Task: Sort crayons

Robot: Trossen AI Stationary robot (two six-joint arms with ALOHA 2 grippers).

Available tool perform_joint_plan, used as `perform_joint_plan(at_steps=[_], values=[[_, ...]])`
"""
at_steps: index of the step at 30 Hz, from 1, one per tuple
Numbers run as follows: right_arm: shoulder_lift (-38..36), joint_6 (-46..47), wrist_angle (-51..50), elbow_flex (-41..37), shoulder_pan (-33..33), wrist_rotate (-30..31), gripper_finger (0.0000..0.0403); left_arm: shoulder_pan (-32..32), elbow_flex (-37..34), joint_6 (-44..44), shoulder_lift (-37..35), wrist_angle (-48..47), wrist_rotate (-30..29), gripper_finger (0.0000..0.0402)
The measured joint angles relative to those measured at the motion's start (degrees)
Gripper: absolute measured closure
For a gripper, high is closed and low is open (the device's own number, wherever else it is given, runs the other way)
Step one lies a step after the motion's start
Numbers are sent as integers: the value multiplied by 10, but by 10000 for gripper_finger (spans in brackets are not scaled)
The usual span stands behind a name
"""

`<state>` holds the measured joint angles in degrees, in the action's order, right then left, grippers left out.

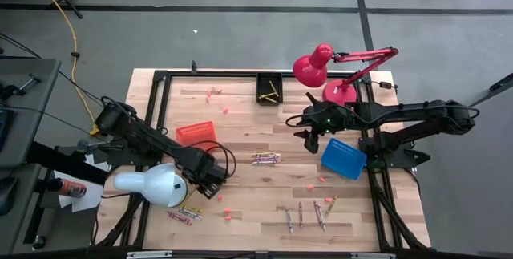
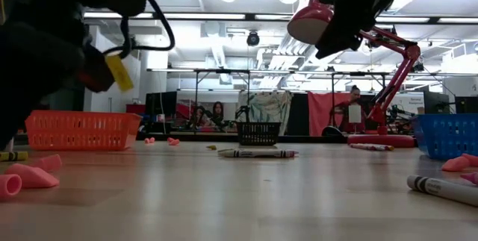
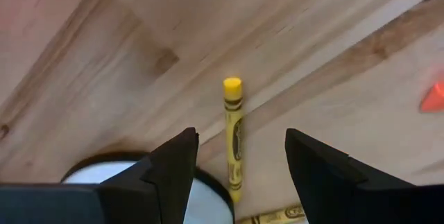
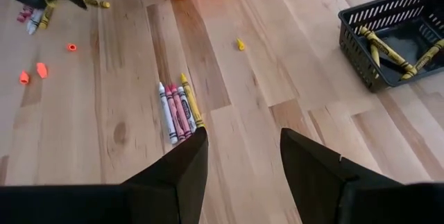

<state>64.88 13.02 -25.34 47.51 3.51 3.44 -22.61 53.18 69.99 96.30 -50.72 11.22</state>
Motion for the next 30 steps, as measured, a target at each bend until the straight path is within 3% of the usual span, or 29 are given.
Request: perform_joint_plan(at_steps=[10,14,20,30], values=[[0,3,0,0,0,0,229,0,3,-17,50,14,5,200],[0,3,0,0,0,0,229,0,3,-17,51,17,6,253],[0,4,0,0,0,0,229,-1,2,-17,49,18,-5,387],[0,4,0,0,0,0,229,11,-2,-74,19,17,-19,396]])
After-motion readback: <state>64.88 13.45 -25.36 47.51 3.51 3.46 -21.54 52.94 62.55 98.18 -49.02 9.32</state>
